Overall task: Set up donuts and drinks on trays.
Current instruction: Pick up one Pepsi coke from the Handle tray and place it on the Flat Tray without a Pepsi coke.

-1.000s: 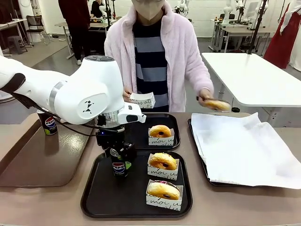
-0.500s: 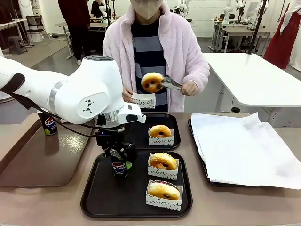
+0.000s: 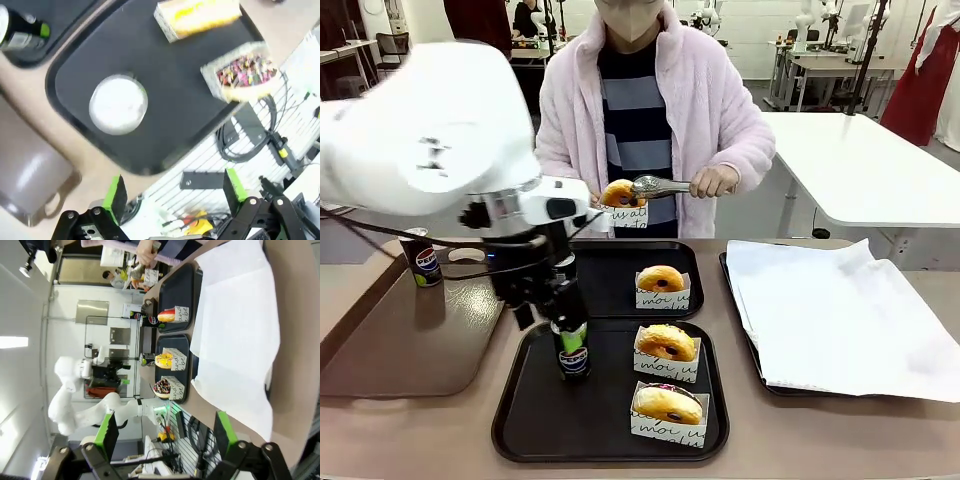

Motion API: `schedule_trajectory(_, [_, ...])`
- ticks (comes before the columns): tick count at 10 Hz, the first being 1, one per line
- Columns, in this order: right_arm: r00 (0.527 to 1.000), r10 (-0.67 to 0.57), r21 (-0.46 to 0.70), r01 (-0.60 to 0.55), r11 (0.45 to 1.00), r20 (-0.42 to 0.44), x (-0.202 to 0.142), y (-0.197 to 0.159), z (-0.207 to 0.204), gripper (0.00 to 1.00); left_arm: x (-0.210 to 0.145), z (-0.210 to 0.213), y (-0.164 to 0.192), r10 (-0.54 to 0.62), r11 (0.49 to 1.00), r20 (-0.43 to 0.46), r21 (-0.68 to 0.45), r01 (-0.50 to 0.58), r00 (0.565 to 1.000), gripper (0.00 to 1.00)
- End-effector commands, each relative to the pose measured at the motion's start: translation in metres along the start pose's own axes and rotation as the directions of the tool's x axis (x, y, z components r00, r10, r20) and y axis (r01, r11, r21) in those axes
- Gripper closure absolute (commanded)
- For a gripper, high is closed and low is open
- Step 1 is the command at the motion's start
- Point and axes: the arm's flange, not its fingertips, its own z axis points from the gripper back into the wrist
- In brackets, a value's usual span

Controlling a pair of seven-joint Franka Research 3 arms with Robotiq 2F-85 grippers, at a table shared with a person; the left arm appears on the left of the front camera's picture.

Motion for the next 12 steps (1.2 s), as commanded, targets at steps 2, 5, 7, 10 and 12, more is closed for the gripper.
schedule_trajectory(2, [1.000,-0.006,0.006,0.006,1.000,0.000,-0.001,0.001,0.001,0.00,-0.057,0.005,0.015,-0.005,0.998,0.017,0.064,0.004,1.000,0.00])
schedule_trajectory(5, [1.000,-0.006,0.006,0.006,1.000,0.000,-0.001,0.001,0.001,0.00,-0.077,0.002,0.038,0.052,0.997,0.019,0.059,-0.053,0.998,0.00])
schedule_trajectory(7, [1.000,-0.006,0.006,0.006,1.000,0.000,-0.001,0.001,0.001,0.00,-0.072,0.003,0.029,0.052,0.997,0.006,0.059,-0.052,0.999,0.00])
schedule_trajectory(10, [1.000,-0.006,0.006,0.006,1.000,0.000,-0.001,0.001,0.001,0.00,-0.072,0.003,0.029,0.052,0.997,0.006,0.059,-0.052,0.999,0.00])
schedule_trajectory(12, [1.000,-0.006,0.006,0.006,1.000,0.000,-0.001,0.001,0.001,0.00,-0.073,0.003,0.032,0.055,0.997,0.010,0.059,-0.055,0.998,0.00])
